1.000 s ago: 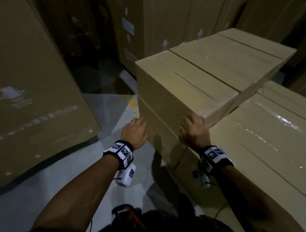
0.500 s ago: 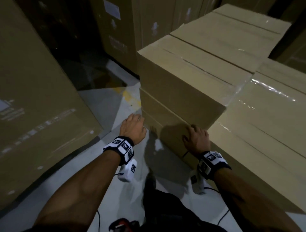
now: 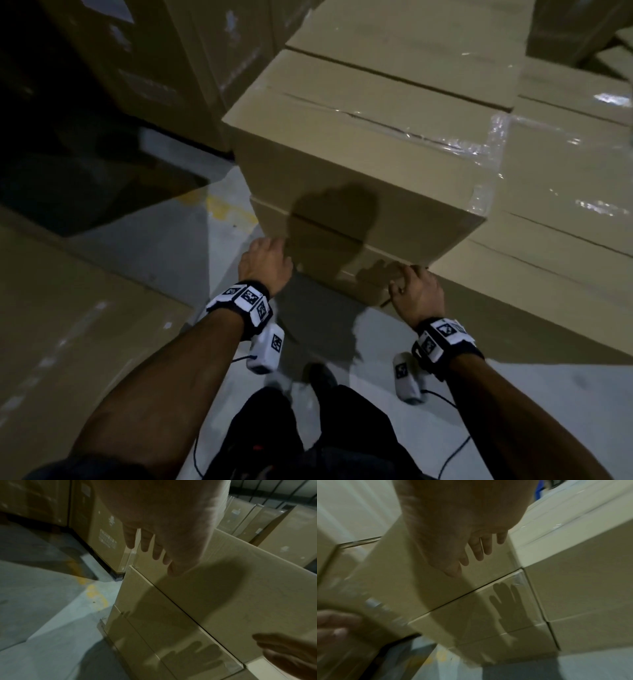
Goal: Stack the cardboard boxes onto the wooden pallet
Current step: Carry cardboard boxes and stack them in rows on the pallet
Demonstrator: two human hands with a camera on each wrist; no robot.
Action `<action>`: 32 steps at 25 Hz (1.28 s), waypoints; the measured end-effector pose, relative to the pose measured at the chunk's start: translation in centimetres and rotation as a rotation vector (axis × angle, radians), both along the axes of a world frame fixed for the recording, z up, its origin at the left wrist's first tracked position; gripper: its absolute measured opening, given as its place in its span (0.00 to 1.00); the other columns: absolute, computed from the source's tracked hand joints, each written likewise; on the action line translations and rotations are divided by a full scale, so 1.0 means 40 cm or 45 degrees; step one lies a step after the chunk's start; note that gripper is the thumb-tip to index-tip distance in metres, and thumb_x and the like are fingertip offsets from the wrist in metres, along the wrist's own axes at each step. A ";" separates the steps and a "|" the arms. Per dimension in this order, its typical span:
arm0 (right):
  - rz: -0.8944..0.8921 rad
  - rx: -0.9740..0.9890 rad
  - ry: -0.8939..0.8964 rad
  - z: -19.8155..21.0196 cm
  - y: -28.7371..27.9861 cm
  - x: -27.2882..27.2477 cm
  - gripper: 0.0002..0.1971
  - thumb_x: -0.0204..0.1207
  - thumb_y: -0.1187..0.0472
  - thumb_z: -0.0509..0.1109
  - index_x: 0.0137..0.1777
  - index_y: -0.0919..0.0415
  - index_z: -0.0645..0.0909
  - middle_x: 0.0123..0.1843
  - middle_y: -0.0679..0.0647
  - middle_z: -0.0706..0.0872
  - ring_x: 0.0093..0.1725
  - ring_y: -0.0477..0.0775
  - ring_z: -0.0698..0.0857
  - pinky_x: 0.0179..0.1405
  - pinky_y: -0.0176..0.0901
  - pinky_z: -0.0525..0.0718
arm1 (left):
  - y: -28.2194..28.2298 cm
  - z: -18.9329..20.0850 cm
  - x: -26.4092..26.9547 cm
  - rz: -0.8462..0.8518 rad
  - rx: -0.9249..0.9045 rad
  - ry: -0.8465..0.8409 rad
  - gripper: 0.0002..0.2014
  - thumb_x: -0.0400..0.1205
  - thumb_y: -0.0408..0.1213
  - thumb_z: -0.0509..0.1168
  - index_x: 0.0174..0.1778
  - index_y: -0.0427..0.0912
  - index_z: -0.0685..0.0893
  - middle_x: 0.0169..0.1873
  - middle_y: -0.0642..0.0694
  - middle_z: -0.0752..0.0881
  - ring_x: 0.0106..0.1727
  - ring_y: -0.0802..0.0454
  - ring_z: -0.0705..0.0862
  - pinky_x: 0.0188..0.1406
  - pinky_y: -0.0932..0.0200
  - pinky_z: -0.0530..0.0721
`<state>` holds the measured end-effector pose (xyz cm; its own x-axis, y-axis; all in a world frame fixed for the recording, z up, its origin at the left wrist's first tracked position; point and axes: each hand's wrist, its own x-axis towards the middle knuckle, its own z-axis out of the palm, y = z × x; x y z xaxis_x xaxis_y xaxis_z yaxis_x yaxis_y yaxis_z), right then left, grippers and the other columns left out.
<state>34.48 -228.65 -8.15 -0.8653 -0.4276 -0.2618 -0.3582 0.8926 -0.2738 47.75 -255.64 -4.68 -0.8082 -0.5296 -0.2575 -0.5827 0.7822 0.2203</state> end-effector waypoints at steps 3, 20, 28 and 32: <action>-0.276 -0.045 -0.060 -0.031 0.003 0.011 0.24 0.86 0.48 0.61 0.78 0.55 0.73 0.75 0.63 0.77 0.71 0.68 0.77 0.69 0.57 0.76 | -0.068 -0.035 -0.044 0.034 0.073 0.034 0.21 0.85 0.44 0.58 0.73 0.39 0.76 0.71 0.38 0.78 0.72 0.37 0.75 0.67 0.43 0.76; -1.049 -0.860 0.641 -0.327 -0.087 -0.119 0.32 0.88 0.44 0.53 0.84 0.66 0.61 0.80 0.68 0.71 0.79 0.69 0.70 0.81 0.66 0.63 | -0.297 -0.405 -0.228 0.513 0.420 0.822 0.36 0.88 0.47 0.59 0.87 0.38 0.50 0.87 0.41 0.52 0.86 0.39 0.56 0.84 0.45 0.60; -0.975 -0.980 1.081 -0.526 -0.108 -0.223 0.38 0.82 0.40 0.50 0.86 0.63 0.56 0.81 0.67 0.70 0.82 0.64 0.64 0.85 0.58 0.44 | -0.388 -0.609 -0.366 0.488 0.353 1.450 0.41 0.83 0.46 0.68 0.87 0.40 0.52 0.85 0.38 0.58 0.85 0.38 0.58 0.81 0.36 0.62; -0.959 -1.052 1.152 -0.539 -0.110 -0.238 0.35 0.86 0.43 0.56 0.86 0.63 0.57 0.82 0.67 0.69 0.83 0.67 0.62 0.86 0.62 0.47 | -0.407 -0.625 -0.378 0.446 0.402 1.554 0.42 0.83 0.44 0.67 0.87 0.41 0.50 0.86 0.39 0.56 0.85 0.38 0.57 0.82 0.38 0.60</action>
<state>24.95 -233.06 -29.71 -0.6816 0.4431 0.5823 -0.2086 0.6451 -0.7351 32.64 -271.91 -29.67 -0.4402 -0.8099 0.3877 -0.0387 0.4484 0.8930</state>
